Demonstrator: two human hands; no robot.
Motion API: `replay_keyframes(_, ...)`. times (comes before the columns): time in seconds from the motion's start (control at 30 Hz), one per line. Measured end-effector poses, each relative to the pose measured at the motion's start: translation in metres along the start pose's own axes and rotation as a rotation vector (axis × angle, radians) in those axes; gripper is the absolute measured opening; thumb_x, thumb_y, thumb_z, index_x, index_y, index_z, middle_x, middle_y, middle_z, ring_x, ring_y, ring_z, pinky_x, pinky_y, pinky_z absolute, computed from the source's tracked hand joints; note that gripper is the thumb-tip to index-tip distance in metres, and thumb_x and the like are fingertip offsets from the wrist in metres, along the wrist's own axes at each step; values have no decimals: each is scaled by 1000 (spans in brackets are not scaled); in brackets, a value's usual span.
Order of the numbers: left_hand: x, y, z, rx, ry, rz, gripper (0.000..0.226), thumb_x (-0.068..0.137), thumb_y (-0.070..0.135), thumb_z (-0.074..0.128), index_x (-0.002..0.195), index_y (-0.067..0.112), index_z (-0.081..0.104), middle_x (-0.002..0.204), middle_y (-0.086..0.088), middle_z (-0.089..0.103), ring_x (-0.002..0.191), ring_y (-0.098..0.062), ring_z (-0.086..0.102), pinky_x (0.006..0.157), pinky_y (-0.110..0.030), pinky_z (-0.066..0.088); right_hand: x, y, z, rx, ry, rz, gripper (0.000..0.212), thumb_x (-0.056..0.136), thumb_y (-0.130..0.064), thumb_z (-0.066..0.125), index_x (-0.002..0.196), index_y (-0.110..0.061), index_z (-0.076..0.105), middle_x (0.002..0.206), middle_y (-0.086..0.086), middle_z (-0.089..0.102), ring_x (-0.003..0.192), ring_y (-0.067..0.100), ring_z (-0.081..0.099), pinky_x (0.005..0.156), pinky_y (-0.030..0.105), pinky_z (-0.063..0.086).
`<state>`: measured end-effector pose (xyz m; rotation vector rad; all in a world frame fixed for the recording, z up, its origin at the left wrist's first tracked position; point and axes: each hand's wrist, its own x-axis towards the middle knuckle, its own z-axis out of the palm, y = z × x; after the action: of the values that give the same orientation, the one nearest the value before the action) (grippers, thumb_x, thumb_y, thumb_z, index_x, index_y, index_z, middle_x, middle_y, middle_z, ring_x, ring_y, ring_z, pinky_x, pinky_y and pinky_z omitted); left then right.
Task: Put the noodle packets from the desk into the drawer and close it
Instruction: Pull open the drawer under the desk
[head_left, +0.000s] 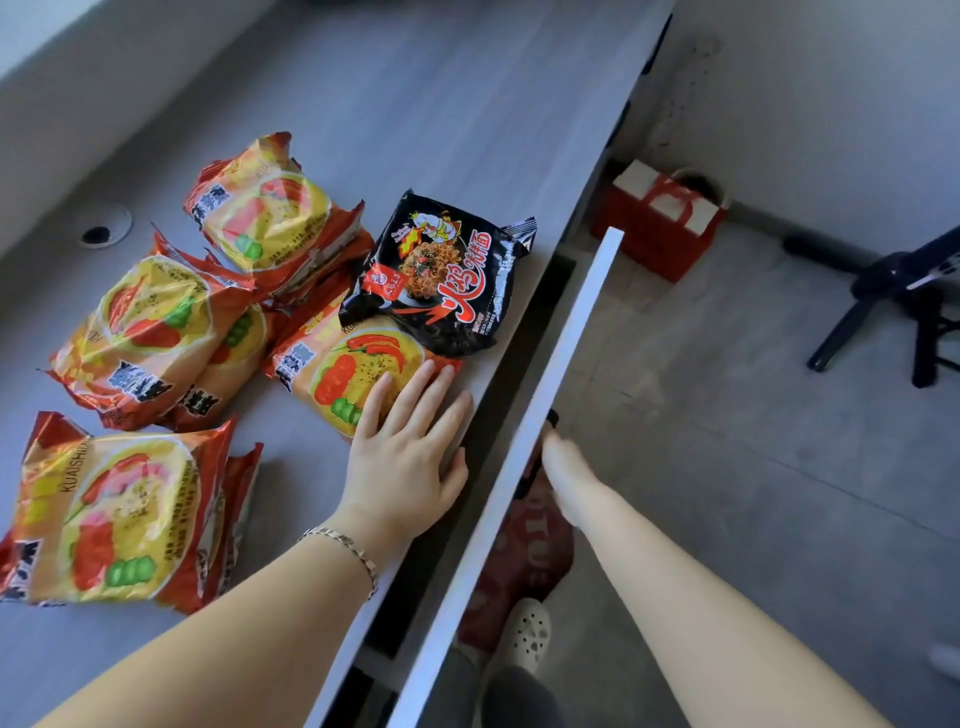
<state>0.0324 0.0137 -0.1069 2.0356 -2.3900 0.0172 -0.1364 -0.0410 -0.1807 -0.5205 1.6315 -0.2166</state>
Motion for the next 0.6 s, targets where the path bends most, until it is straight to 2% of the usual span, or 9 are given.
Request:
replay_keyframes(0.1, 0, 2, -4, 20, -24, 2, 50, 79, 35, 45, 122, 17, 65, 138, -9, 56, 133, -29, 46, 113, -47, 15, -24, 6, -30, 140, 161, -22, 62, 91, -56, 26, 137, -16, 43, 142, 10, 47, 128, 30, 45, 111, 47, 34)
replay_keyframes(0.17, 0, 4, -6, 27, -20, 0, 49, 79, 31, 46, 119, 15, 66, 136, -11, 58, 131, -30, 49, 111, -48, 19, -41, 9, -47, 53, 458, -146, 57, 95, -44, 33, 139, -7, 37, 143, 18, 40, 128, 35, 42, 108, 46, 34)
replay_keyframes(0.23, -1, 7, -8, 46, -13, -2, 48, 77, 27, 47, 118, 14, 68, 134, -12, 59, 130, -31, 50, 110, -50, 23, -70, 11, -53, -336, 710, -596, 50, 92, -30, 48, 135, -5, 42, 139, 20, 40, 126, 36, 42, 105, 46, 37)
replay_keyframes(0.3, -2, 10, -9, 75, -12, 0, 47, 76, 25, 49, 117, 12, 68, 133, -13, 60, 129, -32, 51, 109, -51, 24, -82, 15, -53, -855, 706, -1038, 39, 82, -18, 63, 119, -6, 58, 129, 16, 54, 120, 34, 51, 99, 44, 44)
replay_keyframes(0.33, -2, 12, -9, 92, -17, 0, 47, 75, 24, 52, 117, 12, 68, 133, -14, 60, 129, -33, 51, 109, -53, 25, -78, 19, -55, -1102, 583, -1065, 36, 80, -16, 65, 114, -6, 62, 128, 16, 56, 122, 33, 52, 100, 43, 44)
replay_keyframes(0.4, -2, 16, -11, 122, -52, -15, 49, 69, 23, 66, 117, 11, 68, 132, -15, 61, 128, -35, 52, 108, -56, 31, -74, 27, -66, -1478, 323, -777, 36, 86, -22, 58, 119, -8, 60, 138, 13, 49, 135, 30, 39, 112, 38, 29)
replay_keyframes(0.43, -1, 17, -13, 130, -82, -26, 53, 64, 23, 74, 115, 10, 68, 131, -16, 61, 127, -36, 53, 106, -59, 34, -71, 32, -76, -1606, 270, -649, 38, 90, -27, 52, 122, -9, 58, 139, 11, 47, 139, 27, 31, 114, 34, 22)
replay_keyframes(0.5, 1, 24, -17, 145, -130, -40, 60, 56, 24, 82, 112, 8, 69, 127, -18, 63, 123, -39, 55, 100, -63, 37, -69, 43, -98, -1689, 247, -534, 42, 94, -35, 43, 124, -10, 59, 139, 9, 49, 143, 23, 23, 117, 31, 14)
replay_keyframes(0.6, 2, 27, -20, 144, -164, -77, 63, 51, 22, 85, 110, 6, 69, 126, -20, 63, 122, -40, 56, 97, -65, 38, -66, 54, -115, -1687, 277, -520, 43, 93, -37, 44, 123, -11, 60, 139, 7, 51, 145, 22, 21, 116, 30, 14)
